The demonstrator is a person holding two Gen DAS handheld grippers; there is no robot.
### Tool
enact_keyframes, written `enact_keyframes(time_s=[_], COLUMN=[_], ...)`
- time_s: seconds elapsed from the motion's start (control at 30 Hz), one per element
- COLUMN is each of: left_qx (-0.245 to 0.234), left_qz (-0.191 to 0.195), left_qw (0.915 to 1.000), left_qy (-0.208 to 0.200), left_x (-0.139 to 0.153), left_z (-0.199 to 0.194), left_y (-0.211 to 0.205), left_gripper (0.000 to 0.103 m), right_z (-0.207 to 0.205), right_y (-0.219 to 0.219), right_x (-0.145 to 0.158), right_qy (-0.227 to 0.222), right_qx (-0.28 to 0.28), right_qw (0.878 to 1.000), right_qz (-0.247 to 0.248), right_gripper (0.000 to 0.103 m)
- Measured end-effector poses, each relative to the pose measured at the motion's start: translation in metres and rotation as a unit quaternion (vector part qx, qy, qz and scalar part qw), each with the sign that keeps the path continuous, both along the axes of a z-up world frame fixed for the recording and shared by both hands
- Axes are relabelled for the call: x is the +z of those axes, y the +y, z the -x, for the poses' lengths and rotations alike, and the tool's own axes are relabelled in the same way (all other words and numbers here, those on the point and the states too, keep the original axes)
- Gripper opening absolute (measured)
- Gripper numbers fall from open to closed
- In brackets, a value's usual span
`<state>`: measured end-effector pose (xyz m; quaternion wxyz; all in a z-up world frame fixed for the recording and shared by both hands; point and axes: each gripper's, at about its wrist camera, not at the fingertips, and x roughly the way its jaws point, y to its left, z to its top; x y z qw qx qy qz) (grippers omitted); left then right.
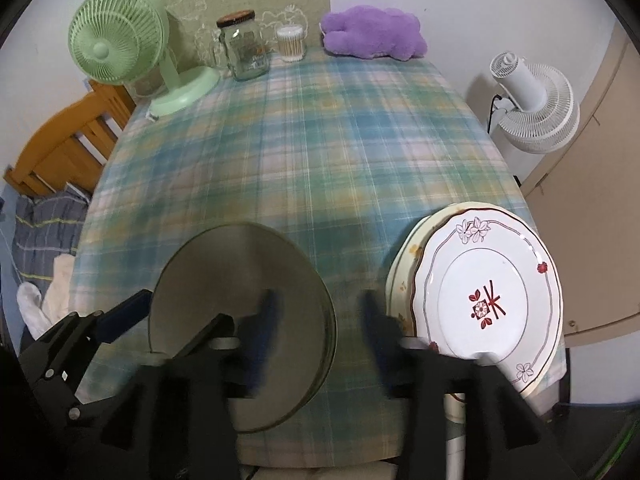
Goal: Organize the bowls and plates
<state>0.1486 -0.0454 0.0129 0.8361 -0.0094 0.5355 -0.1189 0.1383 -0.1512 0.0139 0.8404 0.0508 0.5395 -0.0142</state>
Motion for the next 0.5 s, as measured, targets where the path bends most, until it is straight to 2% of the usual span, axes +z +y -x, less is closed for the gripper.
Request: enact_keyframes(time_s=[0.03,0.33,0.5], left_qx=[0.002,0.022,0.041], left_qz=[0.0,-0.033,-0.053], left_qw=[1.0,0.9992,0.9975], left_qy=[0.0,0.008,0.024], left_x=[0.0,-0.012,-0.022], left_z=[0.0,-0.007,-0.011], left_y=[0.0,-0.006,-0.007], left_gripper=[0.083,0.085,0.086], right_z=[0.0,-0.011,-0.025], right_y=[-0.001,-0.014,-0.017], right_x=[0.001,-0.016,-0.037], right_qy=[-0.004,0.014,0.042], right_qx=[-0.002,0.013,0.035], right_qw=[1.0,0.999,0.996], right_qz=[0.0,-0.042,-0.072], right_gripper=[0.08,0.08,0.08])
